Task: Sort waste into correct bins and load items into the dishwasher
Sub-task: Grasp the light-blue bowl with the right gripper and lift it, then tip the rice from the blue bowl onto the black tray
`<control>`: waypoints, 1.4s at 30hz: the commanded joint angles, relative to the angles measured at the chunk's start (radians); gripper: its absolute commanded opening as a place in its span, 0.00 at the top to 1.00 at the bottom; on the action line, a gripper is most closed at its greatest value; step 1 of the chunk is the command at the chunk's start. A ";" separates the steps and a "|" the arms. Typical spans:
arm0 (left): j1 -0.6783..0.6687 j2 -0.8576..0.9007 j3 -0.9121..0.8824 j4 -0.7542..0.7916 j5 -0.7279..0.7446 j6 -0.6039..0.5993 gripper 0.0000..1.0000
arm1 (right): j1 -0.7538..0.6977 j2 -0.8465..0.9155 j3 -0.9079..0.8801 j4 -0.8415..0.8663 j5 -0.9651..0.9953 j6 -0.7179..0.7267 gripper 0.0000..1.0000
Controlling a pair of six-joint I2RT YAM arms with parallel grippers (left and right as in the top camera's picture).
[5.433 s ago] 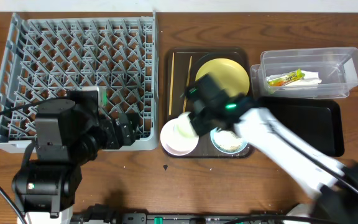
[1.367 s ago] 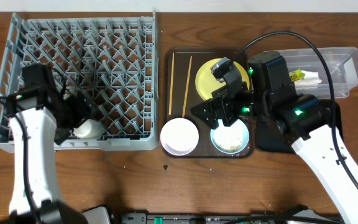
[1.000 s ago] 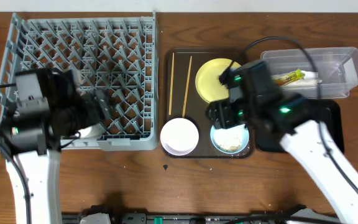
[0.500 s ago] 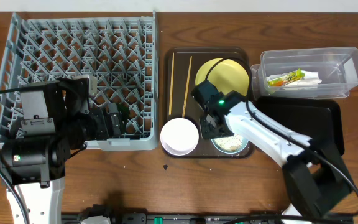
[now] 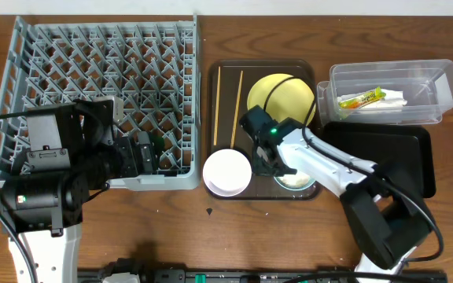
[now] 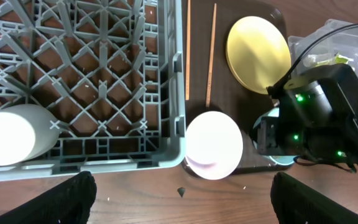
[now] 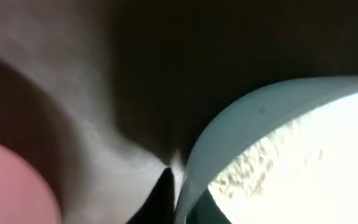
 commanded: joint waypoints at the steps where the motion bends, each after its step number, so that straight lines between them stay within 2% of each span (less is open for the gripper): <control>1: -0.004 0.001 0.009 -0.003 0.013 0.010 0.10 | 0.008 0.009 -0.008 0.001 0.011 0.025 0.99; 8: -0.004 0.001 0.009 -0.003 0.013 0.010 0.08 | 0.005 -0.106 -0.008 -0.033 0.011 -0.012 0.99; 11: -0.004 0.001 0.009 -0.003 0.013 0.010 0.00 | -0.006 -0.176 -0.008 -0.050 0.011 -0.017 0.99; 12: -0.004 0.001 0.009 -0.003 0.013 0.010 0.01 | -0.014 -0.200 -0.008 -0.055 0.010 -0.017 0.99; 16: -0.004 0.001 0.009 -0.003 0.013 0.010 0.01 | -0.077 -0.306 -0.008 -0.054 -0.083 -0.111 0.99; 20: -0.004 0.001 0.009 -0.003 0.013 0.010 0.02 | -0.235 -0.385 -0.008 -0.062 -0.415 -0.212 0.99; 24: -0.004 0.001 0.009 -0.003 0.013 0.010 0.02 | -0.452 -0.399 -0.008 -0.095 -0.605 -0.317 0.99; 31: -0.004 0.001 0.009 -0.003 0.013 0.010 0.02 | -0.788 -0.353 -0.013 -0.123 -0.960 -0.621 0.99; 32: -0.004 0.001 0.009 -0.003 0.013 0.010 0.02 | -0.848 -0.335 -0.013 -0.122 -1.046 -0.707 0.99; 34: -0.004 0.001 0.009 -0.003 0.013 0.010 0.02 | -0.890 -0.319 -0.013 -0.121 -1.123 -0.784 0.99; 37: -0.004 0.001 0.009 -0.003 0.013 0.010 0.02 | -0.951 -0.283 -0.013 -0.122 -1.205 -0.794 0.99; 42: -0.004 0.001 0.009 -0.003 0.013 0.010 0.02 | -1.019 -0.213 -0.047 -0.091 -1.220 -0.790 0.99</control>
